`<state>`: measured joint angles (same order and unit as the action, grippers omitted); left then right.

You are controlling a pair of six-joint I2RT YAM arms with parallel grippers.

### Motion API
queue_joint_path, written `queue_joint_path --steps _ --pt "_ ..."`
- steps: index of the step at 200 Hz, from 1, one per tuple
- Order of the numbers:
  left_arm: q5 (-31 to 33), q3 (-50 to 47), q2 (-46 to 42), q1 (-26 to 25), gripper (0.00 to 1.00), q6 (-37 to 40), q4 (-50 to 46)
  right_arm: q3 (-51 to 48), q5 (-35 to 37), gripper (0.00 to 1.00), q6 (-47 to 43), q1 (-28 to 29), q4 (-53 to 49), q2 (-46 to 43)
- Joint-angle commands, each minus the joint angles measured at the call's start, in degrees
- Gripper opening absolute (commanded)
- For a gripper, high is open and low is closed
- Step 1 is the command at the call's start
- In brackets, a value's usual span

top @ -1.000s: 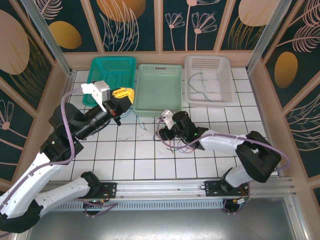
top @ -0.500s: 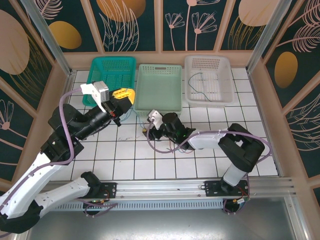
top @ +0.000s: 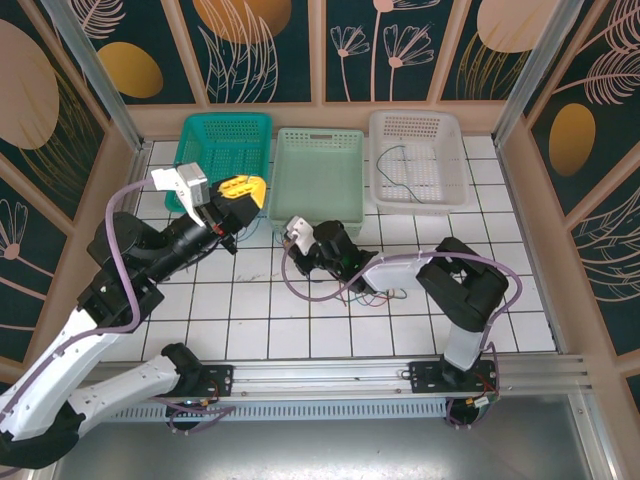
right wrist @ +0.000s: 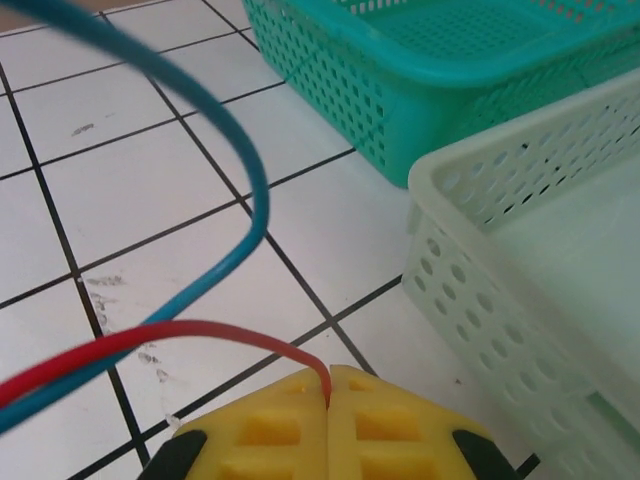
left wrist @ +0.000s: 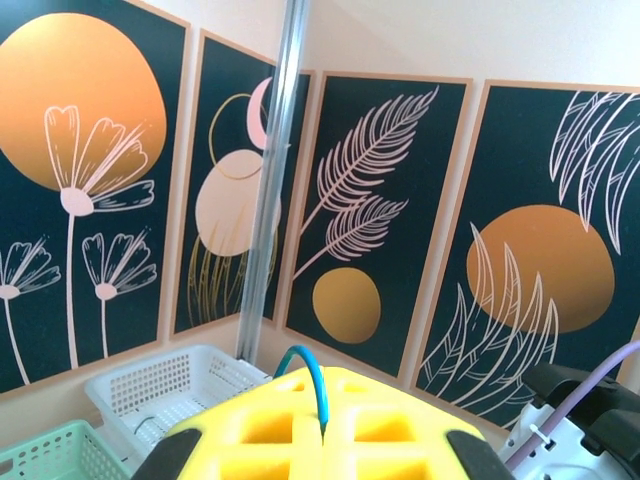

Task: Untangle the cables
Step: Untie the cable from multiple cables, then place the cable into the container.

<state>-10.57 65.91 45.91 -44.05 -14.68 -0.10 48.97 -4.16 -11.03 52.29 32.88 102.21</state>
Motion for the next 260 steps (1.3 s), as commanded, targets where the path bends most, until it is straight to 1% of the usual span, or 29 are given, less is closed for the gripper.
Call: queue_joint_path --steps 1,35,74,88,109,120,143,148,154,175,194,215,243,260 --pt "2.4 2.7 -1.6 -0.2 0.04 0.6 0.3 0.1 -0.8 0.00 2.1 0.2 -3.8 0.3" --pt "6.2 6.2 -4.0 -0.1 0.04 2.5 -1.0 -2.0 -1.3 0.00 5.1 0.2 -9.2 0.2" --pt "8.4 8.4 -5.2 -0.1 0.04 3.7 -1.1 -3.0 1.0 0.00 8.1 0.2 -12.8 0.5" --pt "9.0 8.4 -5.0 -0.1 0.04 3.8 -1.2 -3.0 2.1 0.00 9.1 0.1 -13.6 0.4" --pt "10.2 8.0 -4.2 -0.1 0.04 3.9 -1.7 -3.7 1.2 0.00 10.3 0.1 -12.8 -0.7" --pt "10.6 7.6 -3.7 -0.1 0.05 4.0 -1.7 -4.4 1.0 0.14 11.2 0.1 -11.7 -1.8" --pt "11.1 7.2 -2.3 -0.1 0.06 4.0 -1.7 -5.9 -0.4 0.53 13.4 -0.2 -9.5 -5.7" --pt "11.2 7.2 -1.9 -0.1 0.06 4.1 -1.7 -6.1 -0.7 0.58 13.8 -0.3 -9.2 -6.7" --pt "11.5 7.2 -1.4 -0.1 0.06 4.2 -1.8 -6.5 -0.9 0.62 14.3 -0.3 -8.9 -7.8" --pt "12.8 7.2 0.4 -0.1 0.07 4.7 -1.9 -7.7 -1.5 0.67 15.6 -0.7 -8.2 -12.2" --pt "14.2 7.6 2.5 -0.1 0.07 5.3 -2.4 -9.1 -2.1 0.70 16.6 -1.4 -7.9 -16.4" --pt "14.7 8.1 4.3 -0.1 0.07 5.9 -2.5 -11.3 -1.2 0.72 17.9 -2.2 -7.6 -21.3" --pt "16.4 8.1 5.8 -0.1 0.08 6.6 -2.0 -14.2 1.7 0.78 20.6 -4.8 -8.4 -27.1" --pt "15.5 8.3 7.1 -0.1 0.08 6.3 -1.8 -14.6 1.7 0.79 21.5 -7.0 -10.5 -29.1"
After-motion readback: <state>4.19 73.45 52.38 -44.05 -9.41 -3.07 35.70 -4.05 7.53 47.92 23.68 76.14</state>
